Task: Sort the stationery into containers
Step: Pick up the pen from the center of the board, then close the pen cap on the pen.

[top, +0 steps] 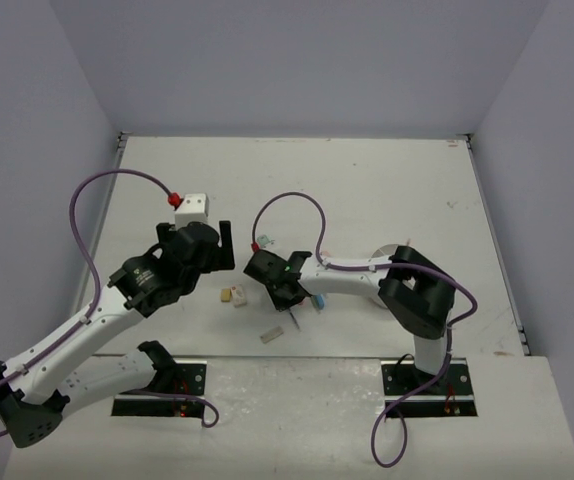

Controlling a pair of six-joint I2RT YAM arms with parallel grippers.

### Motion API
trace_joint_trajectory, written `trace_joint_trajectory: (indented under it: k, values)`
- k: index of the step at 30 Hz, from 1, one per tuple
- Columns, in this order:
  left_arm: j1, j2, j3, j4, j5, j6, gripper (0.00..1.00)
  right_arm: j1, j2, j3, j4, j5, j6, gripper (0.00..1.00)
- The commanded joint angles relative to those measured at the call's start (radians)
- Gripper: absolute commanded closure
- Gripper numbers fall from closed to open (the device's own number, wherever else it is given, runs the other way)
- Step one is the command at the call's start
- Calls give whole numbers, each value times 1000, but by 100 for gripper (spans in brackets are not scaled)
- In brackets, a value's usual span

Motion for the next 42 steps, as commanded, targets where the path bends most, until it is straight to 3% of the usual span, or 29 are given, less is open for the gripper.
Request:
trace_joint_trajectory:
  k: [1,4,14,19,22,23,28,35,42]
  values:
    - [4,22,20,35,17,-35,0,16,1,-40,-44,-61,18,88]
    - [4,60,20,49,57,-61,0,16,-21,-42,-37,-62,15,100]
    - [4,176,0,81,149,-212,1,-3,-250,-17,-93,45,-7,100]
    - [0,254,-32,140,228,-264,26,-36,-416,-43,-178,143,6,100]
    - [-11,304,-46,166,243,-298,54,-45,-512,-92,-186,160,12,100]
    - [-23,332,-47,171,245,-305,57,-47,-548,-103,-192,166,18,100]
    - [-59,431,-48,173,242,-361,65,-60,-621,-147,-190,172,14,100]
    - [-127,514,-53,173,240,-424,75,-75,-592,-193,-153,167,3,100]
    - [-143,538,-70,179,237,-448,75,-97,-570,-230,-114,146,-13,100]
